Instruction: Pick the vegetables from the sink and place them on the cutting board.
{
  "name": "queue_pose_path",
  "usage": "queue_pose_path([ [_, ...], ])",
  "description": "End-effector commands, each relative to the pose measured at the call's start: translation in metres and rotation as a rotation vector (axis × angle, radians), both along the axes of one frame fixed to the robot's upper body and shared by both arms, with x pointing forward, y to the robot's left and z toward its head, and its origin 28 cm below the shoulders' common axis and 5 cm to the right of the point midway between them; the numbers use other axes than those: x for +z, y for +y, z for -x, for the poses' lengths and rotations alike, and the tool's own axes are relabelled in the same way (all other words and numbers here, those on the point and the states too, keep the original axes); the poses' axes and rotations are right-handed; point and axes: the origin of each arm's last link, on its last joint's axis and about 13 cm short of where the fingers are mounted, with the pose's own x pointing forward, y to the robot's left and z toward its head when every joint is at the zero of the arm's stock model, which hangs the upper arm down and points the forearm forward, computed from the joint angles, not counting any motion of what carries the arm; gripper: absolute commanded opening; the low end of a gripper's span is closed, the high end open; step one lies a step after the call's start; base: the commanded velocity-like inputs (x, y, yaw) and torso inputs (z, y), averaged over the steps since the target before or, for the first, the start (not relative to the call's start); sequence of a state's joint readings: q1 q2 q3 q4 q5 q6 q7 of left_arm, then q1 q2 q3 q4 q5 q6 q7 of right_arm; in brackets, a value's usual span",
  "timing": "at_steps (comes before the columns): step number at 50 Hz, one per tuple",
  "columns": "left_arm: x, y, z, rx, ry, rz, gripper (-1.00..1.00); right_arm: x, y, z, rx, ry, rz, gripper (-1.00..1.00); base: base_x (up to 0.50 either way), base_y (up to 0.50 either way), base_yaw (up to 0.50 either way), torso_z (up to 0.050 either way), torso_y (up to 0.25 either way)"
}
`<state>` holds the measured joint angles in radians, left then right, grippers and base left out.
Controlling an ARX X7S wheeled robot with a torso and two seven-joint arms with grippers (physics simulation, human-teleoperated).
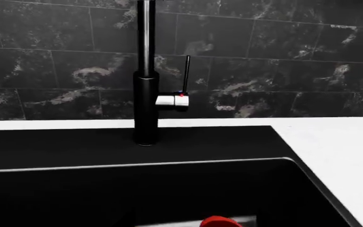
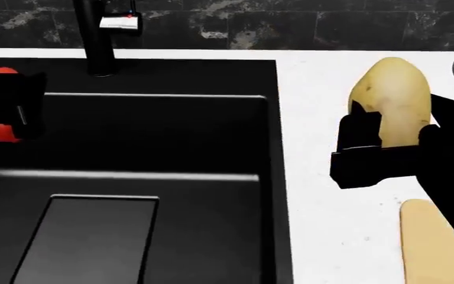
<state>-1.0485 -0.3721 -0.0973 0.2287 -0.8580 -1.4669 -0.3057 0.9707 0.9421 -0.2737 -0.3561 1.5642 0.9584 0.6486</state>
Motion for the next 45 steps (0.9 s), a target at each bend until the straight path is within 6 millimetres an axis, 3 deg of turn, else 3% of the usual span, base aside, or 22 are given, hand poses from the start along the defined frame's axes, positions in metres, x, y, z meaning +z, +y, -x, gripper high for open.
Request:
queue_pose_path([
  [1,-0.001,0.000,0.003,-0.032,-0.021,0.041,-1.00,0.002,0.000,-0.001,0.015,-0.028,0.000,-1.00,-0.19,-0.50,0.00,0.000,0.000],
  [18,-0.002,0.000,0.005,-0.045,-0.022,0.035,-1.00,0.000,0.000,-0.003,0.026,-0.023,0.007,-1.00,-0.19,-0.50,0.00,0.000,0.000],
  [45,-0.006,-0.004,0.005,-0.063,-0.017,0.029,-1.00,-0.008,0.003,-0.004,0.073,-0.002,0.006,-1.00,-0.01,-0.46,0.00,0.000,0.000],
])
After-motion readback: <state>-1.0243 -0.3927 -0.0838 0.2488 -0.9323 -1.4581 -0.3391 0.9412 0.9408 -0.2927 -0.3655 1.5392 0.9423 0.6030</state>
